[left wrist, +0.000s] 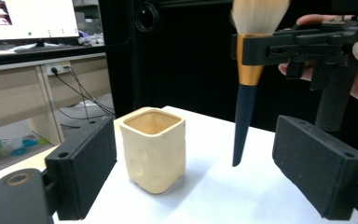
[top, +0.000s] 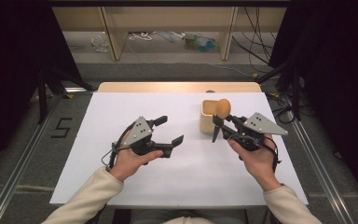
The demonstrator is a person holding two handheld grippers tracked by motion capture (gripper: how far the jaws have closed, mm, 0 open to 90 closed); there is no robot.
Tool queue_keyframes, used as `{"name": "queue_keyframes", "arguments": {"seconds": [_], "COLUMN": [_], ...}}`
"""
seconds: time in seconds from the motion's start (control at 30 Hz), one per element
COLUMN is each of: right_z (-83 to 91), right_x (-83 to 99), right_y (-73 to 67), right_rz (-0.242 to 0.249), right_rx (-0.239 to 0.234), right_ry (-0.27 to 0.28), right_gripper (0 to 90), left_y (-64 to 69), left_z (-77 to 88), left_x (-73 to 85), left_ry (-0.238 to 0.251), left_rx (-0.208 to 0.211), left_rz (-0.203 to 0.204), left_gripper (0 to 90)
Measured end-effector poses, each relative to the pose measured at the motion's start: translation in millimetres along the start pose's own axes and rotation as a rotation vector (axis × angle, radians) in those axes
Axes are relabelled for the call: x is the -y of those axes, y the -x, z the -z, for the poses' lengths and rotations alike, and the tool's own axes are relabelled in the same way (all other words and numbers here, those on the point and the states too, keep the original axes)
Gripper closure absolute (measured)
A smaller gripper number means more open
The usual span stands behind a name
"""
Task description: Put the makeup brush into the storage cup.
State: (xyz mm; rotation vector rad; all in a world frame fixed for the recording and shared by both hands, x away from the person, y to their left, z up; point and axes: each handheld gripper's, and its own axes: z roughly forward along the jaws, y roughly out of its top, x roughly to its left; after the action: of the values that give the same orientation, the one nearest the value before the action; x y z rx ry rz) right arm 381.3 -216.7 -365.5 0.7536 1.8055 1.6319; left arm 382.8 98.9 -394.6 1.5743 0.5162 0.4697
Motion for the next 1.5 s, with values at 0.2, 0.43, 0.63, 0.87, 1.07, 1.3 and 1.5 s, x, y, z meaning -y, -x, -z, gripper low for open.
{"name": "queue_keyframes", "arguments": {"seconds": [0.2,0.43,0.63,0.87,1.07,1.3,1.5], "right_z": [0.6,2.6,2.8,2.4,1.1,-2.4,-4.2], "right_x": [-0.5,-2.7,-4.2,-6.3,-9.1,-10.8,-14.5], "right_y": [0.9,3.6,5.3,6.6,8.9,13.1,17.4], "right_rz": [-0.003,-0.006,-0.002,-0.021,-0.014,-0.008,-0.009], "right_rx": [0.006,0.013,0.021,0.022,0.032,0.039,0.055], "right_ry": [0.003,0.009,0.012,0.002,0.022,0.021,0.038], "right_gripper": [66.7,66.8,66.7,66.7,66.7,66.7,66.8], "left_y": [-7.9,-20.1,-30.4,-40.3,-47.8,-52.5,-56.2], "left_z": [15.9,39.9,61.8,84.6,99.2,110.6,116.3], "left_x": [0.1,3.7,5.9,10.1,14.8,23.2,24.6], "left_ry": [0.004,0.004,0.013,0.012,0.003,0.003,0.027], "left_rx": [-0.030,-0.063,-0.104,-0.139,-0.161,-0.169,-0.178], "left_rz": [-0.003,-0.012,-0.009,-0.048,-0.048,-0.036,-0.031], "left_gripper": [13.6,14.0,14.5,15.4,15.2,15.0,14.6]}}
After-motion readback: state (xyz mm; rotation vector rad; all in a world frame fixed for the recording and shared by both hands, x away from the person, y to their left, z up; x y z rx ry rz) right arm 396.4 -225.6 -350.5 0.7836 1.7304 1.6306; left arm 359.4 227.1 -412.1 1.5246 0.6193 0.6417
